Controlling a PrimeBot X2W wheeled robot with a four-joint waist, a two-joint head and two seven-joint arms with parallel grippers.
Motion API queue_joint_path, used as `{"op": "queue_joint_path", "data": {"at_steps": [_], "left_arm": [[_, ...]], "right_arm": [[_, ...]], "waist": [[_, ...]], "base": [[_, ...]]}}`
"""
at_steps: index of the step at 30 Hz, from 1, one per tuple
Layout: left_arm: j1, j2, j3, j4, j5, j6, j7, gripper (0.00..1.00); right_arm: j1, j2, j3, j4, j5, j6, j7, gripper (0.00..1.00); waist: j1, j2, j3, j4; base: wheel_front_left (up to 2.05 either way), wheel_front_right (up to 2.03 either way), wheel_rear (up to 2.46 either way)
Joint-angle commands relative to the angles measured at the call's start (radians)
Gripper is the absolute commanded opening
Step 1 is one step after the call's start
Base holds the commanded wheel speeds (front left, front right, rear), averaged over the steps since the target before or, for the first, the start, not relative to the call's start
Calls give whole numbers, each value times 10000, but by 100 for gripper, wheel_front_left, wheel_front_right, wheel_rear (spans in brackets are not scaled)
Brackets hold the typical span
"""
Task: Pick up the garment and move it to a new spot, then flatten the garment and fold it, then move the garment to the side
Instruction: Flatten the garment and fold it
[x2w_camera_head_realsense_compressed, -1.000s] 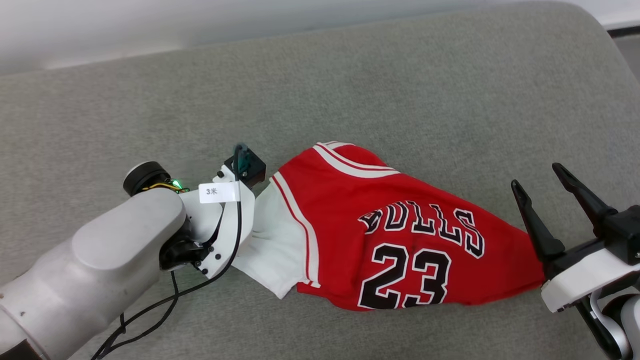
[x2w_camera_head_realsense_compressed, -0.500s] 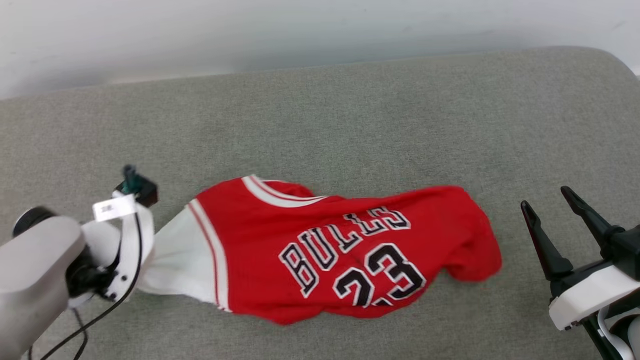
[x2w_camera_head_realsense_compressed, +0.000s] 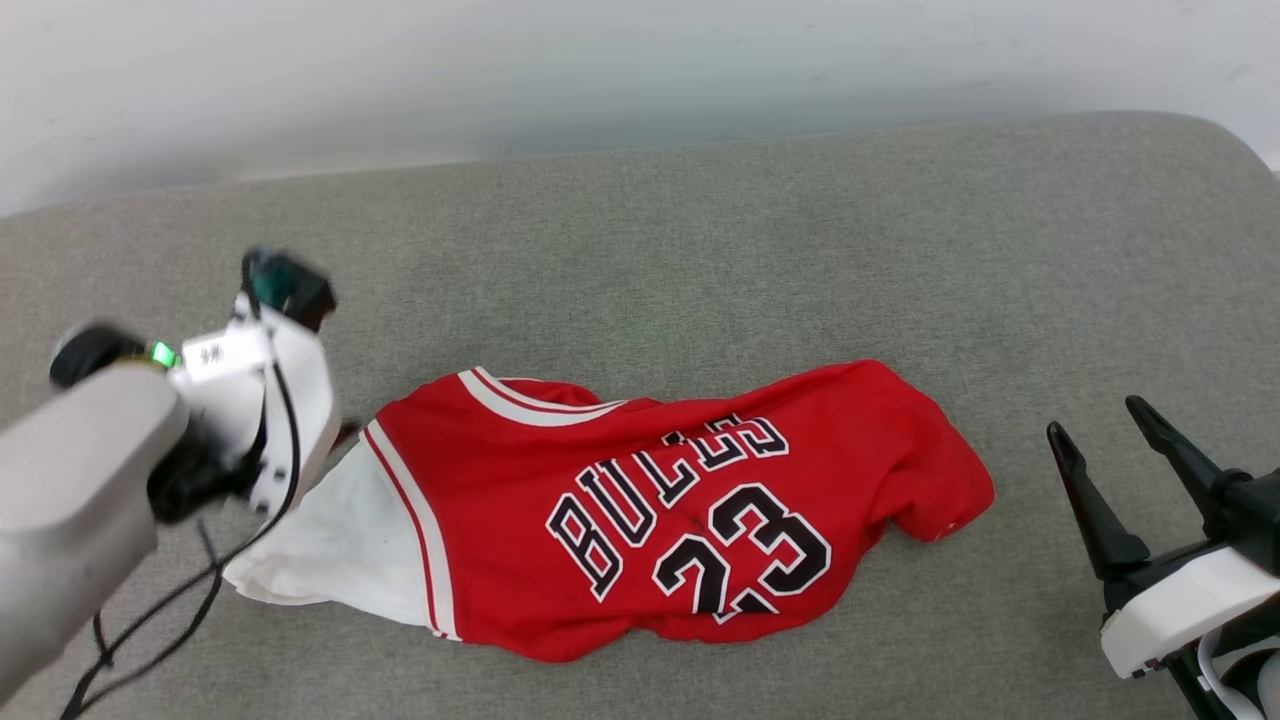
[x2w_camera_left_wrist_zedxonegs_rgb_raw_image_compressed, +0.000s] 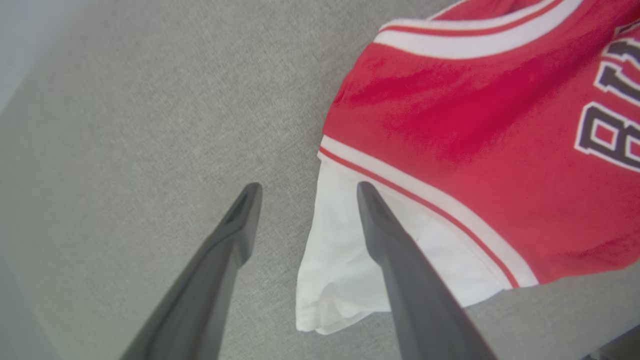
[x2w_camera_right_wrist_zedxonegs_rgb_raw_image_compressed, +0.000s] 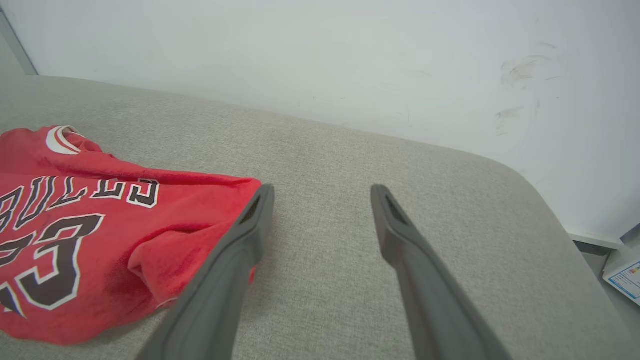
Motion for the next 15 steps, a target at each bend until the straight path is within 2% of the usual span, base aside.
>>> {"op": "queue_joint_path", "data": {"at_steps": [1,6,15], "left_arm": [[-394,-138,122,-188,146,-6,-71,100],[-1298,-606,384,-619,223,11,44,100],[-2518,-2202,15,-857,-281,-244,1534,100]], "right_arm": [[14,86,14,17,26,-7,-58,100],[-128,104,102,27,52,-7,-100,100],[-750,143,528,102,50,-7,-261,100]], "waist": [[0,0,-21,-48],[0,0,35,-207],[0,0,771,-940]], "base": [[0,0,0],[0,0,0],[0,0,0]]}}
